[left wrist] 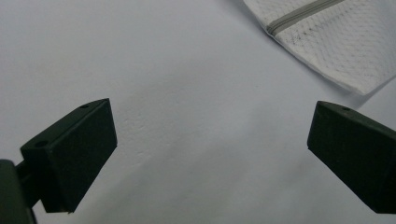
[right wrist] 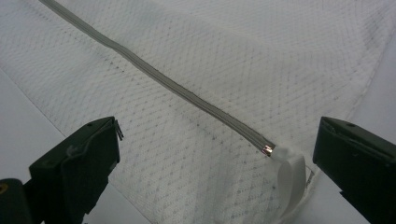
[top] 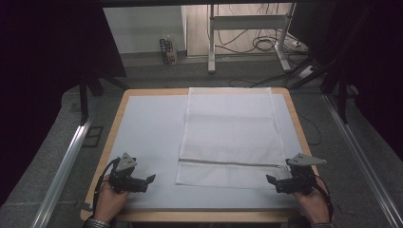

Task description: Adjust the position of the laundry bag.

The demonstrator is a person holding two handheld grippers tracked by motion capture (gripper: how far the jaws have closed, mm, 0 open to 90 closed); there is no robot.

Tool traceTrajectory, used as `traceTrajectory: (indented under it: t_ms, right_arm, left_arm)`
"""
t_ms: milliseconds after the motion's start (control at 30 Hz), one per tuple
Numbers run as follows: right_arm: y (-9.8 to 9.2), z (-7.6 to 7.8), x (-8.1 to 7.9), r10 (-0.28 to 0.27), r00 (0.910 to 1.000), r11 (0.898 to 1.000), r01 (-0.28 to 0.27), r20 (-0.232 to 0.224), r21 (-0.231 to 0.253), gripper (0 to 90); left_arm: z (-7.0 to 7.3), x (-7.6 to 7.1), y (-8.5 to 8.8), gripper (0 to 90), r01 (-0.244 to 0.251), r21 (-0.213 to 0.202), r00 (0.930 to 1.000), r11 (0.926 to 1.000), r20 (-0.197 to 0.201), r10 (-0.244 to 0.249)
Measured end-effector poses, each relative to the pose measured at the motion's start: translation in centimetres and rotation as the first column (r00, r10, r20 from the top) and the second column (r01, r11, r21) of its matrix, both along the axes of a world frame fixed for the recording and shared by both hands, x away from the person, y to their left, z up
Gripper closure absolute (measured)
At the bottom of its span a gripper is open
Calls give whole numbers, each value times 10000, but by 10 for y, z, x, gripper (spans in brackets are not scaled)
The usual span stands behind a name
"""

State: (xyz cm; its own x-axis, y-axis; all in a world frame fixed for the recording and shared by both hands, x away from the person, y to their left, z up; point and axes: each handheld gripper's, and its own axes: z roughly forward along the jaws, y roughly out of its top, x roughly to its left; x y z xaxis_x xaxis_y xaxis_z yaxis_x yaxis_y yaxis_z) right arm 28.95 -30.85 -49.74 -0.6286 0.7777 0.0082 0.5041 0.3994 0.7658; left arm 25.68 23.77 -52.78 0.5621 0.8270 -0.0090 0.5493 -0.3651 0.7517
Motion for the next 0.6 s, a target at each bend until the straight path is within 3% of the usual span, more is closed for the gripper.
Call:
traceTrajectory:
  t_ms: [133, 600]
  right_arm:
    - [-1, 0, 0, -135, 9999, 9998, 134, 36, 148, 3]
    - [2, -3, 1, -198, 9998, 9998, 198, -46, -66, 3]
  left_arm:
    - [0, 0, -1, 14, 36, 66, 10000, 10000, -73, -36]
    - [-1, 1, -2, 15, 40, 121, 9997, 9999, -238, -37]
